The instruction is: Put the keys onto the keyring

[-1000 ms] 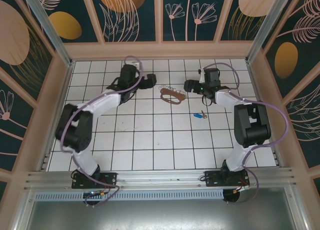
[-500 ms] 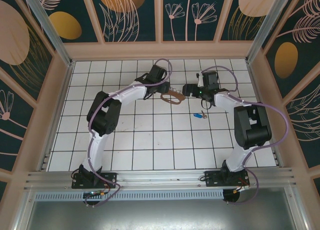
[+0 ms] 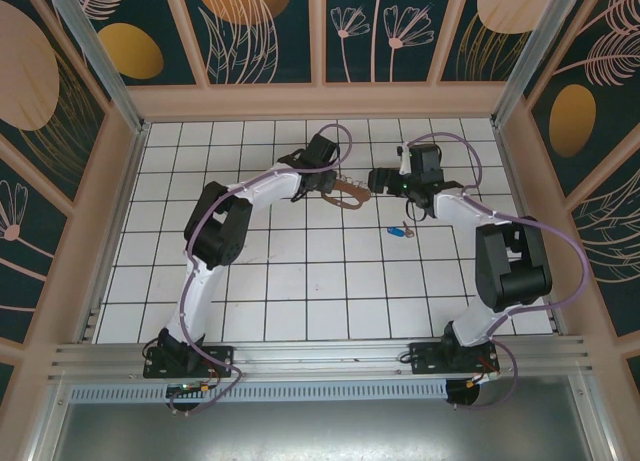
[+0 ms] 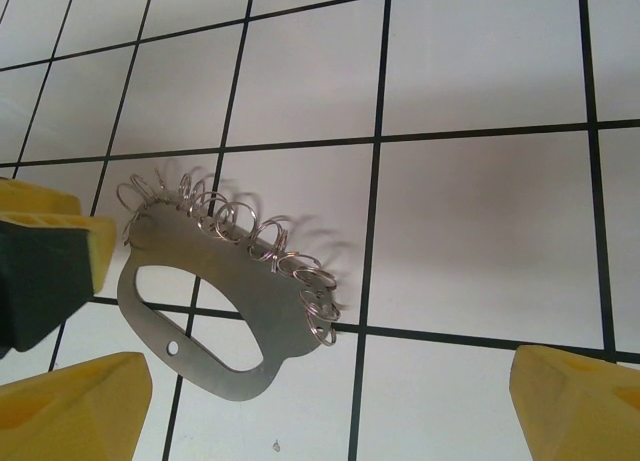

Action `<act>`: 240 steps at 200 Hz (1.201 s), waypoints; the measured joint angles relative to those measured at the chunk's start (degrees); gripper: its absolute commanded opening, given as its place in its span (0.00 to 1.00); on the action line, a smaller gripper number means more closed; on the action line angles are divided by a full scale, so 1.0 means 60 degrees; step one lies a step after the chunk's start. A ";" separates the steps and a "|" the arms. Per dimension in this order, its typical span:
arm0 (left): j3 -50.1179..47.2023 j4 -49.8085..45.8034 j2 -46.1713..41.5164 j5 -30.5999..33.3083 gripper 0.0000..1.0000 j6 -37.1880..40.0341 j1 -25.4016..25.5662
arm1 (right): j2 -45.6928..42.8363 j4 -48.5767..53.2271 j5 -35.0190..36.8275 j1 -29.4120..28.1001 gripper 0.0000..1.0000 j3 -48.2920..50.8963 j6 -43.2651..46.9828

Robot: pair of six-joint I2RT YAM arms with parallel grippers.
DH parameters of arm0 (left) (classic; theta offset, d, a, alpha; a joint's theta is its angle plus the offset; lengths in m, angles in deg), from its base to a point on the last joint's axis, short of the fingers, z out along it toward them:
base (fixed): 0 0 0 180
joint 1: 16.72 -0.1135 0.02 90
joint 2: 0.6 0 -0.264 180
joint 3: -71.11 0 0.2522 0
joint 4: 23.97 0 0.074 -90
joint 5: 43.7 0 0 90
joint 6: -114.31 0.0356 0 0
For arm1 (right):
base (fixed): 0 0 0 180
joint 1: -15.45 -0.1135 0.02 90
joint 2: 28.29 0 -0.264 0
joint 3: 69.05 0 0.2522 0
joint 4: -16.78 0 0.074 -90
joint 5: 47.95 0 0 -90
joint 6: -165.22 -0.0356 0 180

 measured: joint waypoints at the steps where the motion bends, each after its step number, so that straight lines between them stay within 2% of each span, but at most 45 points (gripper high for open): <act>1: 0.0004 0.0000 0.0007 0.0004 0.35 0.0007 0.0004 | -0.0004 0.0000 0.0000 0.0000 0.93 0.0004 0.0000; 70: 0.0780 -0.0302 0.0743 0.0313 0.24 0.0124 0.0047 | -0.0022 0.0000 0.0004 0.0135 0.92 0.0022 0.0058; 145: 0.0933 -0.0459 0.0849 0.0459 0.13 0.0222 0.0047 | -0.0481 0.0011 0.0073 0.0266 0.92 0.0044 0.0058; 201: 0.0933 -0.0506 0.0900 0.0455 0.13 0.0266 0.0047 | -0.1300 0.0007 0.0277 0.0557 0.91 0.0149 0.0062; 228: 0.0933 -0.0521 0.0900 0.0455 0.00 0.0342 0.0047 | -0.1461 0.0007 0.0288 0.0572 0.91 0.0178 0.0062; 240: 0.0922 -0.0510 0.0896 0.0459 0.00 0.0357 0.0047 | -0.1464 0.0011 0.0288 0.0572 0.91 0.0189 0.0062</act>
